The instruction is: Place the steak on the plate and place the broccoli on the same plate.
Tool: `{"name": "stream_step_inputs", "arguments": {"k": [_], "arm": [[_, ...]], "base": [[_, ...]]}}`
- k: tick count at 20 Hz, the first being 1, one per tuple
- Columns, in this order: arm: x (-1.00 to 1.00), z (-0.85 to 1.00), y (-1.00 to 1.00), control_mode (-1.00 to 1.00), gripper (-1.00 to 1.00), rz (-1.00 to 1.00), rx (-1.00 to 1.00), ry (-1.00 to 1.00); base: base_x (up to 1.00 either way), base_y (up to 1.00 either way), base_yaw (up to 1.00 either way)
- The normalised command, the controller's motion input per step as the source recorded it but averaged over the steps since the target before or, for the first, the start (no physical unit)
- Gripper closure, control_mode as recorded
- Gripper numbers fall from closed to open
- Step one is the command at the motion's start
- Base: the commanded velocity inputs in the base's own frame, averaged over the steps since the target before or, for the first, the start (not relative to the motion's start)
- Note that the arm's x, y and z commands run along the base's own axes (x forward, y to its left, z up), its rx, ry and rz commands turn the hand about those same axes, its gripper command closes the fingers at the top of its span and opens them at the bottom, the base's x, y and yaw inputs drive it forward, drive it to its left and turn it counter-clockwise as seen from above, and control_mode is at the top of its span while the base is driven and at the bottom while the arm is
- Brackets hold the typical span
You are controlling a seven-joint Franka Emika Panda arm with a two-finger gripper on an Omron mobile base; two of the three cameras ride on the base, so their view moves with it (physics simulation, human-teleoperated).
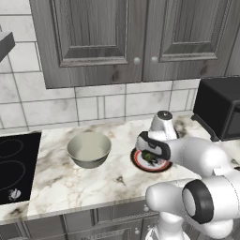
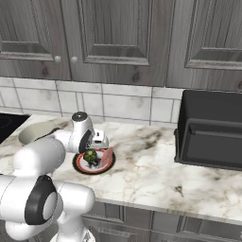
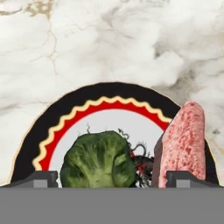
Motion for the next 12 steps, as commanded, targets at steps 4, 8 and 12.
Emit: {"name": "stream_step_inputs", "arguments": {"k": [4,8,12], "arm": [[-0.06,0.49,-0.07,-1.00,-1.00,0.00,0.00,0.00],[-0.25,0.44,-0.04,-1.00,-1.00,0.00,0.00,-0.01],[-0.49,0.20,-0.01,-1.00,-1.00,0.00,0.00,-0.03]], "base": [[0.00,0.00,0.00],[0.00,0.00,0.00],[0.00,0.00,0.00]]}}
